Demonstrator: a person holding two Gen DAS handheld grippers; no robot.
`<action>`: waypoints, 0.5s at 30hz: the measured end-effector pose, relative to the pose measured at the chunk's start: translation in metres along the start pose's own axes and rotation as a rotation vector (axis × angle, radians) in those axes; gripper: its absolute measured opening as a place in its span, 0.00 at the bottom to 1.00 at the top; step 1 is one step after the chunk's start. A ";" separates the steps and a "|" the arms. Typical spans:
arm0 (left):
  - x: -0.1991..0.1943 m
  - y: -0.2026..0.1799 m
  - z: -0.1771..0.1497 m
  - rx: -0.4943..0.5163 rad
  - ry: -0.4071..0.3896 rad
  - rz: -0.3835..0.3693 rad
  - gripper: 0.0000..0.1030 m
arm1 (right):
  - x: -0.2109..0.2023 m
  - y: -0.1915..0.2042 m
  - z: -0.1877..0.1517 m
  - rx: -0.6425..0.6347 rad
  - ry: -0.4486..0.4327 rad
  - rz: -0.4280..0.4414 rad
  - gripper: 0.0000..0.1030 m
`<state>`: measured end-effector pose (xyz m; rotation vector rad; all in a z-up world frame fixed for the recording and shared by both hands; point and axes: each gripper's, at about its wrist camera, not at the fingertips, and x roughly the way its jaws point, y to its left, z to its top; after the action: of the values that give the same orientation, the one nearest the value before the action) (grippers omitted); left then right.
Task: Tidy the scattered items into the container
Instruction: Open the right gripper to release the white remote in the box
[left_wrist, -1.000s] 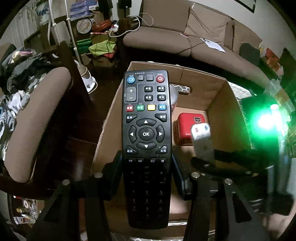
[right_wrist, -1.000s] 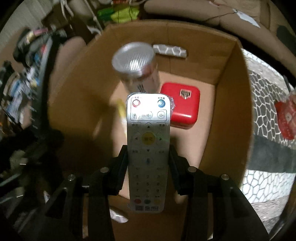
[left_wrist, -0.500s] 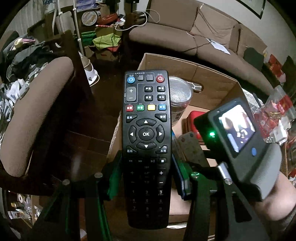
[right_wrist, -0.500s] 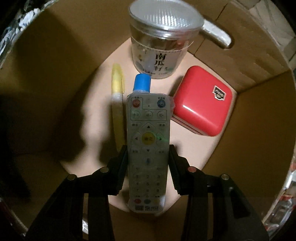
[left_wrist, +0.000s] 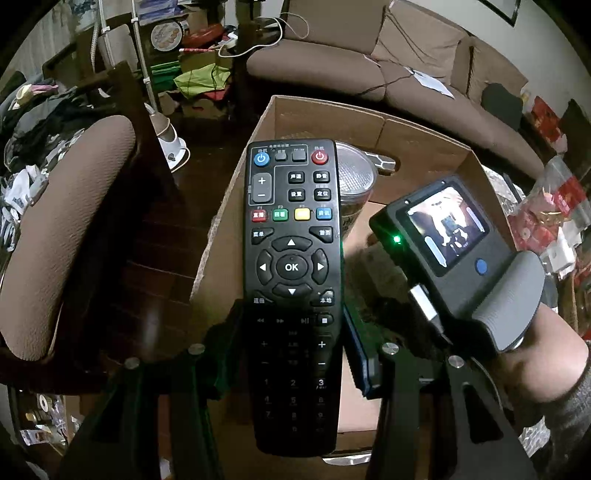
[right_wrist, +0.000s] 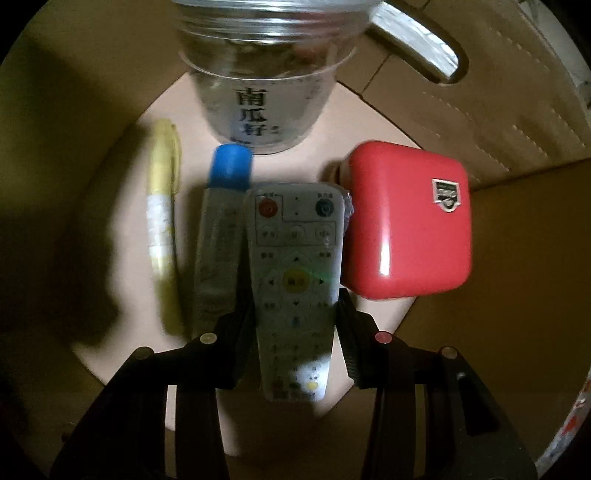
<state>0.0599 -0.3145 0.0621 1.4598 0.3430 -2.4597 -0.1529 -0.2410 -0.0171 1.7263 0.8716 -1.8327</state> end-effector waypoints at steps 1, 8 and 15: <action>0.001 0.000 0.000 0.002 0.002 0.002 0.48 | 0.000 0.001 0.001 -0.003 0.000 -0.001 0.39; 0.006 0.000 -0.001 0.003 0.016 0.016 0.48 | 0.001 0.006 0.004 0.010 -0.037 0.010 0.39; 0.007 0.000 -0.003 -0.001 0.025 0.032 0.48 | -0.016 -0.004 -0.010 0.025 -0.121 0.010 0.45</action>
<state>0.0597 -0.3141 0.0548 1.4848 0.3231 -2.4184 -0.1474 -0.2323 -0.0005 1.6130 0.7940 -1.9264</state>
